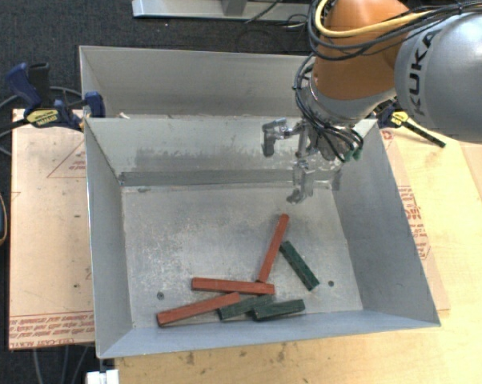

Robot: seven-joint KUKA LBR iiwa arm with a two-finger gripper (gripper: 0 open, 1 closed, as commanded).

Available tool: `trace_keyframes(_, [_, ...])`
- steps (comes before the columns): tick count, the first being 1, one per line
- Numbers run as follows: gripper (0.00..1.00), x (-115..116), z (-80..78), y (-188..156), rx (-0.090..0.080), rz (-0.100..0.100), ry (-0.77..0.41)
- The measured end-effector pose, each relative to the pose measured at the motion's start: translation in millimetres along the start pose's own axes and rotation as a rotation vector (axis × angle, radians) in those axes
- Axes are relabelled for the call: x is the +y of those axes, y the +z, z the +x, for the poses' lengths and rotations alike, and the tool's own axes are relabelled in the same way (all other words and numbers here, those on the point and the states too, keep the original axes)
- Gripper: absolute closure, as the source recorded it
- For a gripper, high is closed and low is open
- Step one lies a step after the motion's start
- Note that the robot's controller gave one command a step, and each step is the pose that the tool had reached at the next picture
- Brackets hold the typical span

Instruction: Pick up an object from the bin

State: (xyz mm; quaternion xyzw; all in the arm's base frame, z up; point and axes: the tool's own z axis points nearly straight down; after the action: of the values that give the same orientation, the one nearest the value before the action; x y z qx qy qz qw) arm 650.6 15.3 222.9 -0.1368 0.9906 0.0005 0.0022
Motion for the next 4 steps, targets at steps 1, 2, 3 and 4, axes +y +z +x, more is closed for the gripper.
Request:
trace_keyframes(1, [0.00, -2.9, 70.1, 58.8, 0.011, -0.002, 0.113])
trace_keyframes(2, [0.00, 58.1, 150.4, 141.4, -0.003, 0.000, -0.207])
trace_keyframes(3, [1.00, 56.2, 146.7, 138.2, -0.016, 0.005, -0.205])
trace_keyframes(4, [1.00, 41.4, 104.4, 62.1, -0.009, 0.004, -0.196])
